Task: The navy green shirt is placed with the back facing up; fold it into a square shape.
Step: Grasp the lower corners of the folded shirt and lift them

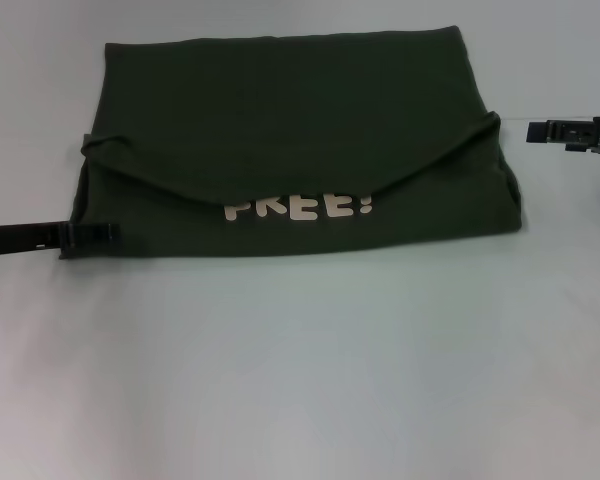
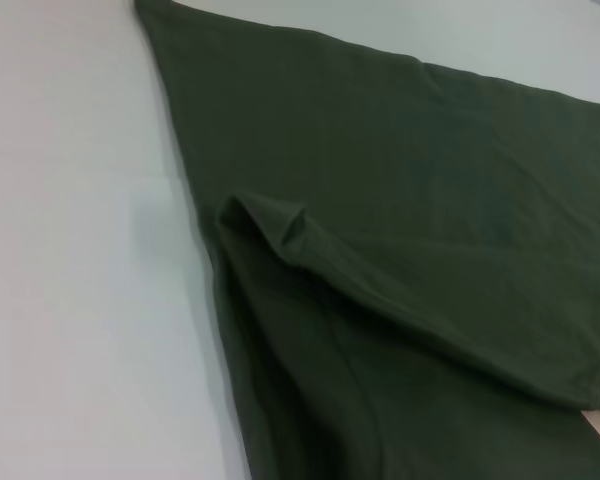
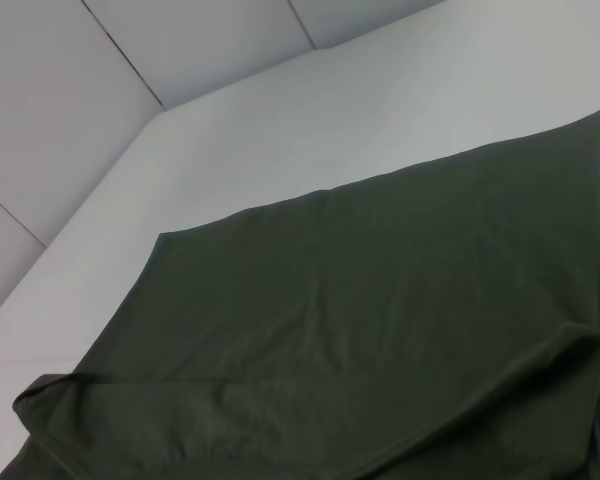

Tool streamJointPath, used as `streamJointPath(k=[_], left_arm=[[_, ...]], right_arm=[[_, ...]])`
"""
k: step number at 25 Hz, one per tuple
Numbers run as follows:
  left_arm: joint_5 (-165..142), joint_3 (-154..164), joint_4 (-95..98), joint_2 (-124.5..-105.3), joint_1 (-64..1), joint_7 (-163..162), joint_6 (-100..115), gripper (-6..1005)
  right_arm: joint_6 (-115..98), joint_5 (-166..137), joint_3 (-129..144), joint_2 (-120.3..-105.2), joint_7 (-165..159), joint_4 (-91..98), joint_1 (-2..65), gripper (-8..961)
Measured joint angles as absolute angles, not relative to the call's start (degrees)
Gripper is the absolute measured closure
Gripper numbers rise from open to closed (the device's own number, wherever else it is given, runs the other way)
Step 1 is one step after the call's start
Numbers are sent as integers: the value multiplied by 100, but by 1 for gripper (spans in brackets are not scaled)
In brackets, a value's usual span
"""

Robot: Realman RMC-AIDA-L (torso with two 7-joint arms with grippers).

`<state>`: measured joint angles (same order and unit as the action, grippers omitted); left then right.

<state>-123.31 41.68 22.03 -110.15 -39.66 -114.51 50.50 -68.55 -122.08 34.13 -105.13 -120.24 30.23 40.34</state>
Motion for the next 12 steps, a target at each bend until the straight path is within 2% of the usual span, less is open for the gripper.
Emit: streamJointPath(k=[12], left_arm=[[-12331,4267,2197,-11063,-3958,-11405,5016,195]], right_arm=[[-6856,-12207,3433,-10517,-12023,3023,4022,42]])
